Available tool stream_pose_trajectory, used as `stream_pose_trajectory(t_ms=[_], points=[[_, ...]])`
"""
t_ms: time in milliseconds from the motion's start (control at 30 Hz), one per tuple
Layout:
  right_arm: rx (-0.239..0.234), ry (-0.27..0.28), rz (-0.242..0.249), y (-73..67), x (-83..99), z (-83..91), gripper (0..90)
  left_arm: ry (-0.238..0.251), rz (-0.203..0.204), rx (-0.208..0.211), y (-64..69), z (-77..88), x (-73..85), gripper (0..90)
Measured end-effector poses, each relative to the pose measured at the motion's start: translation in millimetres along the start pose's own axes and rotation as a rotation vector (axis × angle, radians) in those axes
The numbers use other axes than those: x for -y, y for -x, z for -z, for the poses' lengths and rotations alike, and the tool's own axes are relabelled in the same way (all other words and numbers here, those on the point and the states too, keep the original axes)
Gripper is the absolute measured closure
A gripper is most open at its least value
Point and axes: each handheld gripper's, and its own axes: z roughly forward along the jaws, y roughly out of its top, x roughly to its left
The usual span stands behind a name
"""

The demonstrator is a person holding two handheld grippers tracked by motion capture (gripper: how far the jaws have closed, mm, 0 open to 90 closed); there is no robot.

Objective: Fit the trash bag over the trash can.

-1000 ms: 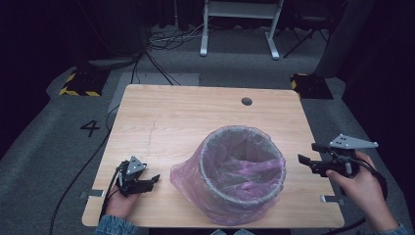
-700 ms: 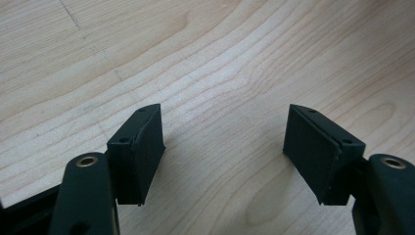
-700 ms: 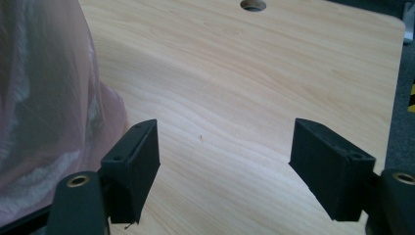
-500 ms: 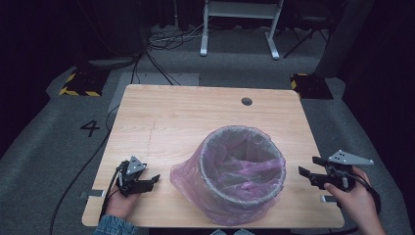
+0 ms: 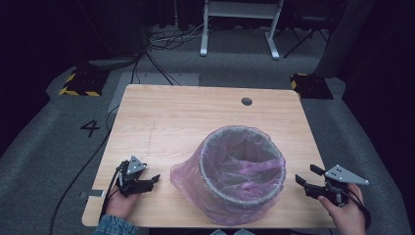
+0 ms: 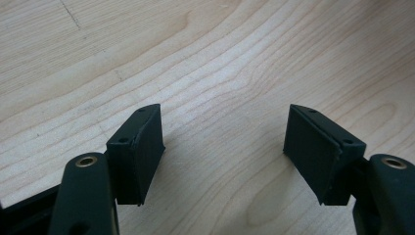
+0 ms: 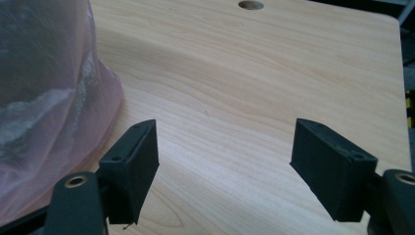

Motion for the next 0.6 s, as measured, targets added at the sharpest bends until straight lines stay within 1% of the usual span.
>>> stream_pose_trajectory(t_ms=[33,100,200,300,367,400,500,567,600], points=[[0.005,0.004,-0.015,0.4,4.2,-1.7,26.0,0.000,0.001,0.001,0.0,-0.1,-0.1,30.7],[0.027,-0.005,-0.030,2.2,12.4,-6.0,25.9,0.000,0.004,0.002,0.1,-0.3,-0.1,30.6],[0.041,-0.039,-0.031,5.6,22.1,-13.0,25.7,-0.002,0.006,0.001,0.1,-0.4,-0.4,30.4],[0.054,-0.060,-0.036,8.0,27.6,-18.6,25.7,-0.001,0.007,0.002,0.0,-0.5,-0.4,30.4],[0.058,-0.059,-0.061,9.2,29.6,-22.5,25.7,-0.002,0.004,0.002,-0.2,-0.5,-0.6,30.3],[0.061,-0.067,-0.074,9.9,29.5,-24.4,25.7,-0.001,0.003,0.001,-0.4,-0.7,-0.6,30.2],[0.067,-0.110,-0.108,12.5,26.7,-31.7,24.7,-0.001,0.005,0.001,-0.4,-0.8,-0.8,30.1],[0.068,-0.146,-0.130,15.0,25.0,-36.4,21.5,-0.001,0.005,0.001,-0.4,-0.8,-0.8,30.1],[0.058,-0.175,-0.134,17.1,24.1,-40.0,19.9,-0.001,0.005,0.001,-0.4,-0.8,-0.8,30.1]])
